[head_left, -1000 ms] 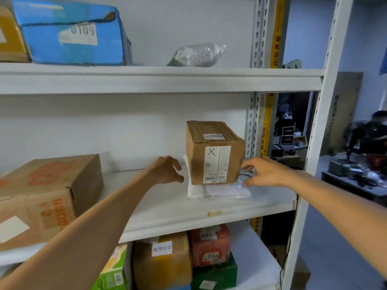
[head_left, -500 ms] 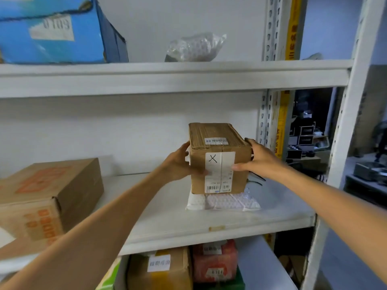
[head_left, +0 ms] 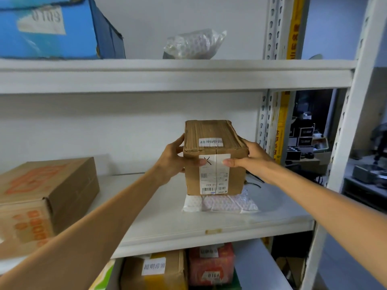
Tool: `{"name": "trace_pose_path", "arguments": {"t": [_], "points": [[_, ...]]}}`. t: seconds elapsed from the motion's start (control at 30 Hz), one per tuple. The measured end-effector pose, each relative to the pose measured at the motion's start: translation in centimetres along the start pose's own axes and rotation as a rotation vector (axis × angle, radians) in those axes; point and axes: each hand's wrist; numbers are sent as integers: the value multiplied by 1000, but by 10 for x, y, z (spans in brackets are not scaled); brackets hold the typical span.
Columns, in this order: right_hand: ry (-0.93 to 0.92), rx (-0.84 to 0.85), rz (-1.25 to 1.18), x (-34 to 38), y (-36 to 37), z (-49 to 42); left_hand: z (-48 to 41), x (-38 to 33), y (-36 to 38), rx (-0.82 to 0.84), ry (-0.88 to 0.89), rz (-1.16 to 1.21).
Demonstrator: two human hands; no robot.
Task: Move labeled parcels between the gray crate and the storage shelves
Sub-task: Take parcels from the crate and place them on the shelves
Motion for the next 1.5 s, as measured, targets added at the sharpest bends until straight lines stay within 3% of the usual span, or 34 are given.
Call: {"name": "trace_pose_path", "arguments": {"t": [0.2, 0.37, 0.57, 0.7, 0.87, 1.2, 1.5], "points": [[-14, -98, -22, 15, -1, 31, 20, -17, 5, 53, 145, 25], [84, -129, 25, 24, -3, 72, 39, -16, 12, 162, 183, 62], [107, -314, 25, 56, 15, 145, 68, -10, 21, 359, 242, 179], [167, -427, 30, 65, 47, 197, 98, 10, 21, 414, 158, 194], [301, -539, 27, 73, 80, 275, 139, 22, 35, 626, 91, 152], [582, -811, 272, 103, 96, 456, 255, 33, 124, 1005, -42, 271], [828, -1018, 347, 131, 130, 606, 365, 36, 210, 1305, -38, 232]]}}
Point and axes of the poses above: each hand's wrist, its own z-axis away from the middle knuckle, its own y-axis out of the palm, x = y × z, and after that the axes turned 6 degrees about z, right-handed
